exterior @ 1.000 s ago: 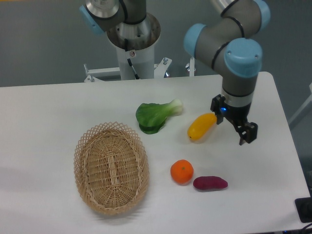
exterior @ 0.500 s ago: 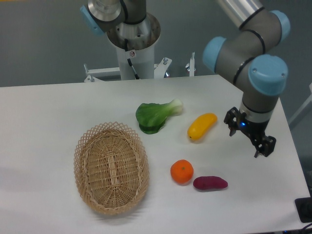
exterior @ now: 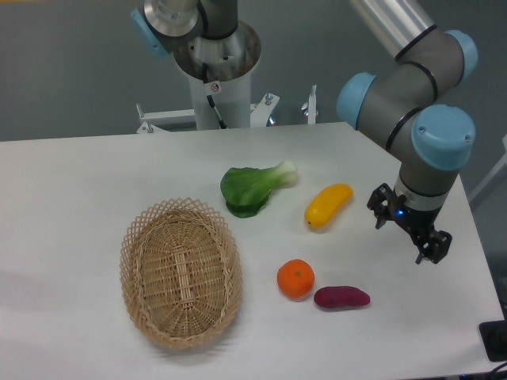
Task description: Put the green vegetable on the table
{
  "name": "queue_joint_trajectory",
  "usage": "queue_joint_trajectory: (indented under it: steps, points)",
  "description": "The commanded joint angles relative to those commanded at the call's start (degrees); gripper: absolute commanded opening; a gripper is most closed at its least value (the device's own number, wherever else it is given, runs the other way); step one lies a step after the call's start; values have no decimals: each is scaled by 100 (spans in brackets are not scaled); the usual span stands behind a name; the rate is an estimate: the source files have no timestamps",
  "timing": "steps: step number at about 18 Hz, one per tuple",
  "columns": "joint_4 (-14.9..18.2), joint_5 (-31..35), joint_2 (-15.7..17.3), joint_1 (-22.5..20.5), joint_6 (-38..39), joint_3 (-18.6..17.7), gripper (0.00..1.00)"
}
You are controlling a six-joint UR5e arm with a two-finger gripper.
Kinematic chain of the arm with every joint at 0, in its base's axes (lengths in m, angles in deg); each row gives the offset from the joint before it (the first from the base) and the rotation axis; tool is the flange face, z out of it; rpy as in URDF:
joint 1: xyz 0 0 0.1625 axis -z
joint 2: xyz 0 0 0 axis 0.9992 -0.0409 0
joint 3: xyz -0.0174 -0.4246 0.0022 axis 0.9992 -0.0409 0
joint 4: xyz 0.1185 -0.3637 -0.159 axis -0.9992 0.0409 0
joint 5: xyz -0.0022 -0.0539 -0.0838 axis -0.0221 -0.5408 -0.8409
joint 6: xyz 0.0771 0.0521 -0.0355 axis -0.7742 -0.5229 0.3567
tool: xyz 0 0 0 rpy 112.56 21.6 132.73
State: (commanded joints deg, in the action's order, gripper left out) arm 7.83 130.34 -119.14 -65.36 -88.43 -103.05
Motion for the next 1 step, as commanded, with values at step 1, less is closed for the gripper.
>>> queue_joint_trajectory:
  steps: [1]
  points:
    - [0, 0, 0, 0, 0, 0, 100]
